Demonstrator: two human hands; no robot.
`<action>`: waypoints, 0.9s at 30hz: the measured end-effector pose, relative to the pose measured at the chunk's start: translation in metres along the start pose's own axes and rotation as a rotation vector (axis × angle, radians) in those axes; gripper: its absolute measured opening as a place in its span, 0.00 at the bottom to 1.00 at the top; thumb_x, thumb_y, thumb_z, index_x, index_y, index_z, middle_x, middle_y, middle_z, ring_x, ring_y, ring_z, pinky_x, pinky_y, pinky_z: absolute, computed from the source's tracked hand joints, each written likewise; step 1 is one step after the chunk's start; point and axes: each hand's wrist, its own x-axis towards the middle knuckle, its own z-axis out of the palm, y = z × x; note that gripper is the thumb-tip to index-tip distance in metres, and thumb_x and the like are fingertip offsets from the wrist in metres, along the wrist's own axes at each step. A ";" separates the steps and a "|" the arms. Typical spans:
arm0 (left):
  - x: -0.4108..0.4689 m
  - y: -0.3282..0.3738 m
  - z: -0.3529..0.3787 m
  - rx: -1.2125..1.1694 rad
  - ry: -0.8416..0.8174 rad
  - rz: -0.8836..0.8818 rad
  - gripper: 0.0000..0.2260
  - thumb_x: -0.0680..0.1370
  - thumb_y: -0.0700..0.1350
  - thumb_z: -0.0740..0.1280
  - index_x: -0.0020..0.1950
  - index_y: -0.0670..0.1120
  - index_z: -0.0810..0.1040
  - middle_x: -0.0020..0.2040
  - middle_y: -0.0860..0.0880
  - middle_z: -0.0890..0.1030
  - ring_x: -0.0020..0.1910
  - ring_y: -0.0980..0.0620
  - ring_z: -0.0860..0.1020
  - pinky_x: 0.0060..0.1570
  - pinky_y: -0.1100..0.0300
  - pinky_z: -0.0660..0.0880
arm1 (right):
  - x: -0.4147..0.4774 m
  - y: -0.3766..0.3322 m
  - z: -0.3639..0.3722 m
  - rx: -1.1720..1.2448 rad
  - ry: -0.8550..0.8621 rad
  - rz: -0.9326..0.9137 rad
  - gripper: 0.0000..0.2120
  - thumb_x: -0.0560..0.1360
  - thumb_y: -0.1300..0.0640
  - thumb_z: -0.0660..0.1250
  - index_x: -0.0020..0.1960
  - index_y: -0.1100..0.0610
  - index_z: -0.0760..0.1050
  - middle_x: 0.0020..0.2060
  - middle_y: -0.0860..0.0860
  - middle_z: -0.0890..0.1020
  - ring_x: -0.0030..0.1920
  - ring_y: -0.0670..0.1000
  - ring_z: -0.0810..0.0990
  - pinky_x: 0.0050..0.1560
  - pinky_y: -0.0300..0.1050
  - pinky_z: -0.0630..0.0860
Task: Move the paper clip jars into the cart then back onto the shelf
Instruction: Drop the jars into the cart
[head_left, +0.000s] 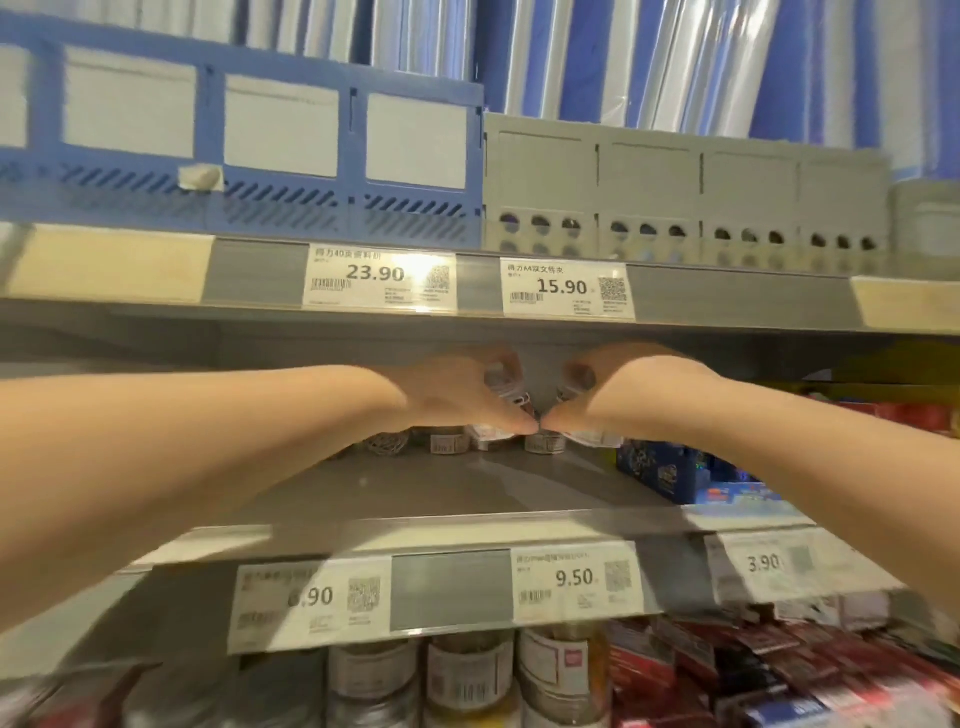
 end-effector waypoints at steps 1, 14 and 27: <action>-0.013 0.011 -0.001 0.021 0.017 -0.030 0.13 0.71 0.56 0.71 0.47 0.57 0.68 0.39 0.62 0.70 0.45 0.57 0.72 0.42 0.68 0.67 | -0.014 0.002 -0.006 0.027 0.032 0.009 0.21 0.68 0.35 0.63 0.51 0.48 0.75 0.48 0.48 0.79 0.49 0.51 0.77 0.51 0.46 0.76; -0.171 0.155 0.016 -0.026 0.000 0.029 0.21 0.68 0.56 0.73 0.59 0.59 0.71 0.46 0.60 0.73 0.45 0.60 0.72 0.43 0.66 0.68 | -0.212 0.042 -0.066 0.084 0.059 -0.081 0.26 0.69 0.39 0.67 0.63 0.47 0.71 0.53 0.46 0.77 0.51 0.48 0.74 0.48 0.45 0.75; -0.304 0.308 0.083 -0.176 -0.143 0.480 0.27 0.67 0.59 0.72 0.63 0.59 0.69 0.59 0.59 0.72 0.58 0.58 0.69 0.55 0.63 0.67 | -0.469 0.077 -0.119 -0.059 -0.016 0.236 0.21 0.68 0.35 0.67 0.55 0.46 0.72 0.43 0.43 0.75 0.43 0.45 0.73 0.40 0.43 0.72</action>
